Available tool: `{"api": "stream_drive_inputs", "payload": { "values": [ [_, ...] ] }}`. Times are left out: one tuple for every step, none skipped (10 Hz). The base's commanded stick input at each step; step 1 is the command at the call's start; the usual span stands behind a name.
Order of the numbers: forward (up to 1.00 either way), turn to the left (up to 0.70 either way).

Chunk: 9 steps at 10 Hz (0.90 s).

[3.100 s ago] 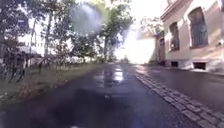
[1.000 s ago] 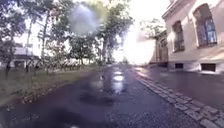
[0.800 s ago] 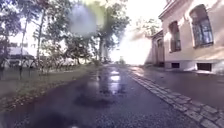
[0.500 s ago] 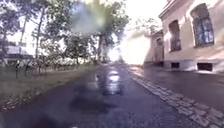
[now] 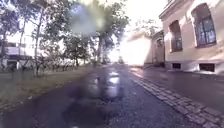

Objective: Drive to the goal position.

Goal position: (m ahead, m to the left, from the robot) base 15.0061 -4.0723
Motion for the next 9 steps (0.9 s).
{"api": "stream_drive_inputs", "payload": {
  "values": [
    [0.5,0.0],
    [0.5,0.0],
    [0.5,0.0],
    [0.5,0.0],
    [0.5,0.0],
    [0.5,0.0],
    [0.5,0.0],
    [0.5,0.0],
    [0.5,0.0]
  ]
}}
